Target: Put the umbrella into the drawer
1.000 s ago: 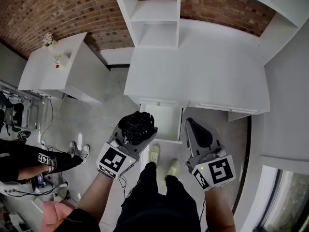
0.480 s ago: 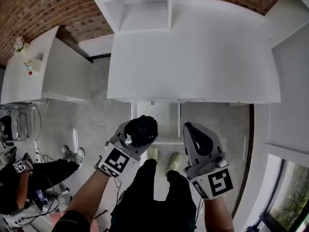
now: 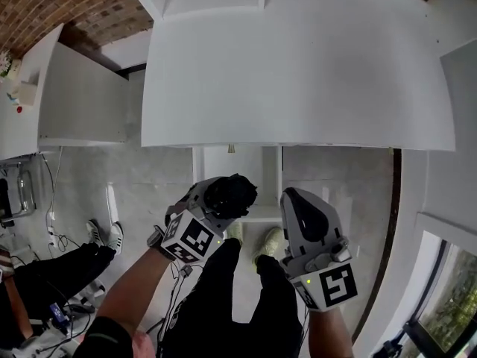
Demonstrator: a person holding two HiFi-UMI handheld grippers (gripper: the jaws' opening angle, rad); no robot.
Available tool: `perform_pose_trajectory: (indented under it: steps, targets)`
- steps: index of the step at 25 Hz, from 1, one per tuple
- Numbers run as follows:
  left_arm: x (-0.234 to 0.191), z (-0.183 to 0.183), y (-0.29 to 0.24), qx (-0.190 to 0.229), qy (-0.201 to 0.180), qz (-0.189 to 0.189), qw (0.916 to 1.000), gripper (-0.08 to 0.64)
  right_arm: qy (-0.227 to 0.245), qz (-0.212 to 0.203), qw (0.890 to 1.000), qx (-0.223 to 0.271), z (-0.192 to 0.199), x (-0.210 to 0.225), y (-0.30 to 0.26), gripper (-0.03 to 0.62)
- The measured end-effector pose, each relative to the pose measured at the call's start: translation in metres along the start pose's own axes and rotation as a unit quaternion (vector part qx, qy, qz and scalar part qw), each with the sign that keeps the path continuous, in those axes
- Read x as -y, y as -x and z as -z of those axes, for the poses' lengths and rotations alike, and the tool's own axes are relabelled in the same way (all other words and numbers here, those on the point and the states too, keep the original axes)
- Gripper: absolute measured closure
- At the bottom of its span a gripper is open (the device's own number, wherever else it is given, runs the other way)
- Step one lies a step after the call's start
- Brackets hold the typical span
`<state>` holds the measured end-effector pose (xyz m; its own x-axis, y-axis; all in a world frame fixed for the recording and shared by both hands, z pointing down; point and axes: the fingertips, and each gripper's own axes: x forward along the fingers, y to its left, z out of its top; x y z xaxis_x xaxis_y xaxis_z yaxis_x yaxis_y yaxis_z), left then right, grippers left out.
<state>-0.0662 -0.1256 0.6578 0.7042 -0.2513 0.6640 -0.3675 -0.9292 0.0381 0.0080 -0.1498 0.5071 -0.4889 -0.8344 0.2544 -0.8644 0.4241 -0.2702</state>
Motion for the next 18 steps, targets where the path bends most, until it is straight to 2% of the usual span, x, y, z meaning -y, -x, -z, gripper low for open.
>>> perform_pose_trajectory:
  steps: [7, 14, 18]
  targets:
    - [0.0, 0.053, -0.053, -0.047, -0.015, 0.028, 0.9984, 0.325, -0.009, 0.01, 1.0, -0.003, 0.044, 0.019, -0.009, 0.589]
    - [-0.002, 0.1, -0.098, -0.103, 0.005, 0.048, 0.9935, 0.325, -0.013, 0.023, 1.0, 0.009, 0.072, 0.038, -0.009, 0.589]
    - [0.004, 0.124, -0.125, -0.136, -0.004, 0.056, 0.9892, 0.325, -0.027, 0.027, 0.999, 0.002, 0.089, 0.045, -0.006, 0.589]
